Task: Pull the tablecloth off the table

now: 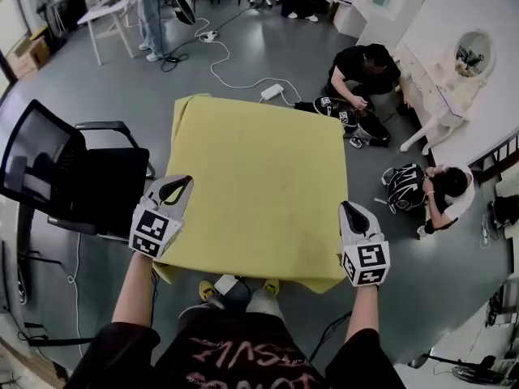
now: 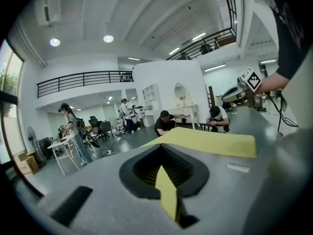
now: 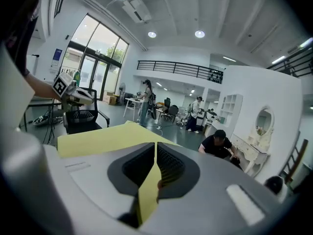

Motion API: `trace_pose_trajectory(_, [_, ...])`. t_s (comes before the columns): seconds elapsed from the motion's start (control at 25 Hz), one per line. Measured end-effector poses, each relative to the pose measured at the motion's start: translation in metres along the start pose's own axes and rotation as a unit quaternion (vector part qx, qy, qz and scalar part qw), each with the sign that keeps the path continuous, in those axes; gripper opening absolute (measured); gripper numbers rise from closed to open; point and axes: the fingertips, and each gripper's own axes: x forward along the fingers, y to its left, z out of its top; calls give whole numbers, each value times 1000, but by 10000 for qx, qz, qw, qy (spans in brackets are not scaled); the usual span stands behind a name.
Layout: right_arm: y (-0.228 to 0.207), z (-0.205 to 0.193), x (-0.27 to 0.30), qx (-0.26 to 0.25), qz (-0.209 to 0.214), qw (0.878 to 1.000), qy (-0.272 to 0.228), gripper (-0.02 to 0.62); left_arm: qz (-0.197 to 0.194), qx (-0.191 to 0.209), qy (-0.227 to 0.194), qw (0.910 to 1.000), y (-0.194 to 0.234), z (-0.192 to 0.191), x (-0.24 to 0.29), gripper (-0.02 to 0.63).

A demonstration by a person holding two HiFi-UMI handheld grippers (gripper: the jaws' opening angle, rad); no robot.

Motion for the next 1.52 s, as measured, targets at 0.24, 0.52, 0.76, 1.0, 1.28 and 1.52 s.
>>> trace_pose_trajectory(0.24, [-27, -31, 55, -650, 755, 9939, 476, 38, -307, 728, 674, 9946, -1, -14, 64, 5])
trace_pose_trajectory(0.52, [-44, -92, 123, -1090, 1699, 9713, 1257, 124, -1036, 1043, 1493, 9778, -2, -65, 139, 87])
trace_pose_trajectory(0.76, [-41, -146, 166, -1419, 2435, 9417, 1840, 233, -1659, 1209, 2276, 9519, -2, -120, 172, 180])
trace_pose_trajectory(1.0, [-45, -181, 206, -1705, 2805, 9203, 2128, 273, -2000, 1444, 2740, 9296, 4, -160, 202, 218])
trace_pose_trajectory(1.28, [-46, -201, 238, -1971, 3161, 8964, 2401, 314, -2359, 1607, 3074, 9077, 4, -192, 227, 261])
trace_pose_trajectory(1.52, [-47, -218, 253, -1998, 3411, 8801, 2631, 330, -2544, 1664, 3260, 8951, 5, -210, 244, 261])
